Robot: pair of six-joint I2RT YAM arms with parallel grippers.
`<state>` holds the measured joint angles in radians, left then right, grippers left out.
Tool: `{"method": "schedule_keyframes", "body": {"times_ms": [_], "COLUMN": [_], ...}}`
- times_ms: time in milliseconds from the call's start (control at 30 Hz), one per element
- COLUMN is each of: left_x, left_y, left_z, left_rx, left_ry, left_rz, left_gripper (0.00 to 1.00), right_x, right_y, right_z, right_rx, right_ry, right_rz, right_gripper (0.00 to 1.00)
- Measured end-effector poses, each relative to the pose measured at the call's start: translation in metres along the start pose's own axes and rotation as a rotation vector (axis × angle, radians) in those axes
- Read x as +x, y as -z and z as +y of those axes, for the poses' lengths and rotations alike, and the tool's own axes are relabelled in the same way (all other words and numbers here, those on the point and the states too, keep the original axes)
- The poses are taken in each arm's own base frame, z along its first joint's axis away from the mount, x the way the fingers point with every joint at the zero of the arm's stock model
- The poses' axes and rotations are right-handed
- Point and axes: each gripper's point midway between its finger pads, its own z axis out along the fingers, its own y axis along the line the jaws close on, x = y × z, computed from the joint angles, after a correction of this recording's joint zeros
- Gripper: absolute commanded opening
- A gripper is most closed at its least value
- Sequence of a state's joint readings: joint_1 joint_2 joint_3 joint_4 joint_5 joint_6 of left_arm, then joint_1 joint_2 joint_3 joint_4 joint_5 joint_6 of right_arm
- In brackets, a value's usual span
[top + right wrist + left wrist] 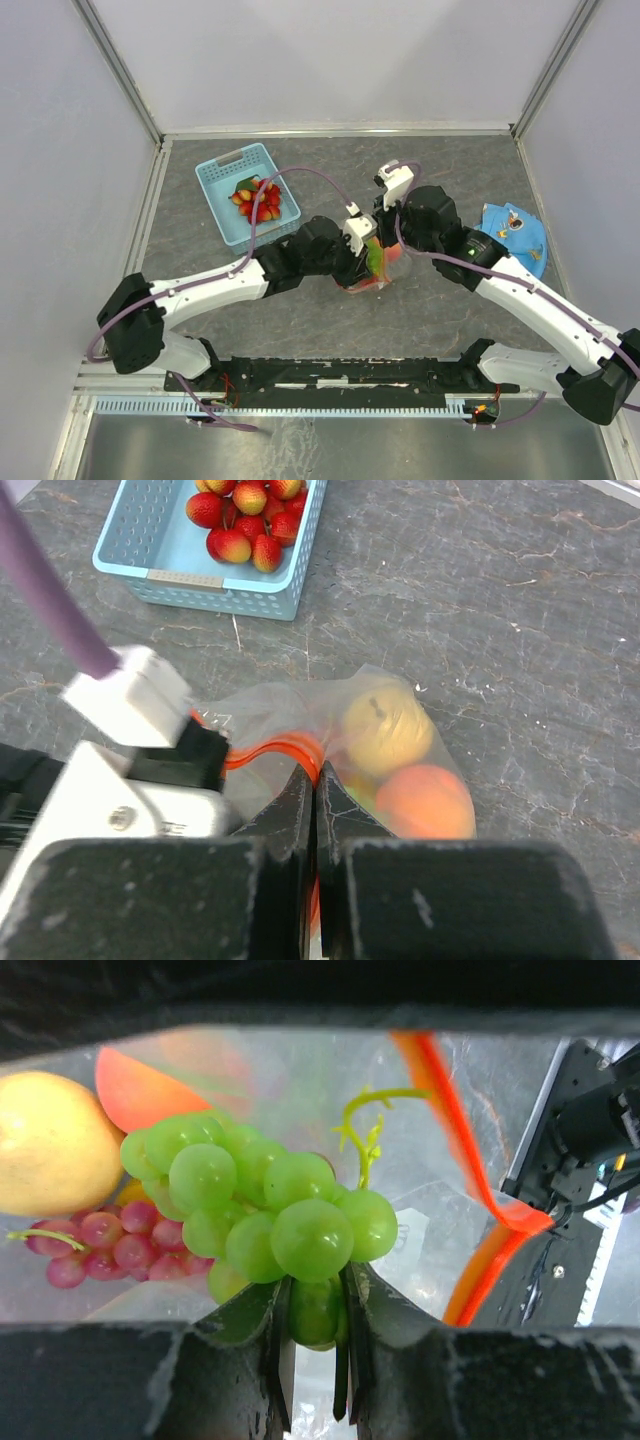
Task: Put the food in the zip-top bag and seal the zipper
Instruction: Place the fake fruit in the zipper food storage bag.
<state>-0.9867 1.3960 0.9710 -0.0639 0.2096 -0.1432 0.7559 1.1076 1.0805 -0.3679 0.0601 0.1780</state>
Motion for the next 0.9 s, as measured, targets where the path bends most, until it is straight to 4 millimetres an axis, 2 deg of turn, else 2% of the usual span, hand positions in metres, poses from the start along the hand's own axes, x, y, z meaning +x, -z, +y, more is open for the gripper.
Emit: {"method": "schedule_keyframes", "body": {"times_ms": [67, 167, 300, 400, 600, 900], "left_x": [0.010, 0.012, 0.011, 0.010, 0.002, -0.031], "left_y": [-0.009, -0.017, -0.018, -0.016, 0.007, 0.063], "left_z": [0.003, 0.007, 0.011, 0.015, 0.020, 0.017], "left_rx": [0.002, -0.001, -0.027, -0.059, -0.118, -0.195], "left_ry": [-0.004, -0.003, -0.005, -0.007, -0.008, 0.069], "left_rz": [0.028, 0.037, 0.034, 0.027, -0.019, -0.144], "left_gripper": [0.27, 0.37, 0.54, 0.62, 0.67, 0.70], "right_x": [0.002, 0.010, 0.011, 0.010, 0.011, 0.011], "right_y": [0.000, 0.001, 0.001, 0.001, 0.001, 0.000], "right_z": [-0.001, -0.008, -0.011, -0.012, -0.019, -0.033], "right_rx": [0.000, 0.023, 0.041, 0.049, 0.098, 0.174], "right_ry": [0.001, 0.005, 0.008, 0.013, 0.021, 0.022], "right_rz": [0.007, 0.041, 0.046, 0.041, 0.035, 0.018], "right_gripper": [0.02, 0.02, 0.02, 0.02, 0.02, 0.02]}}
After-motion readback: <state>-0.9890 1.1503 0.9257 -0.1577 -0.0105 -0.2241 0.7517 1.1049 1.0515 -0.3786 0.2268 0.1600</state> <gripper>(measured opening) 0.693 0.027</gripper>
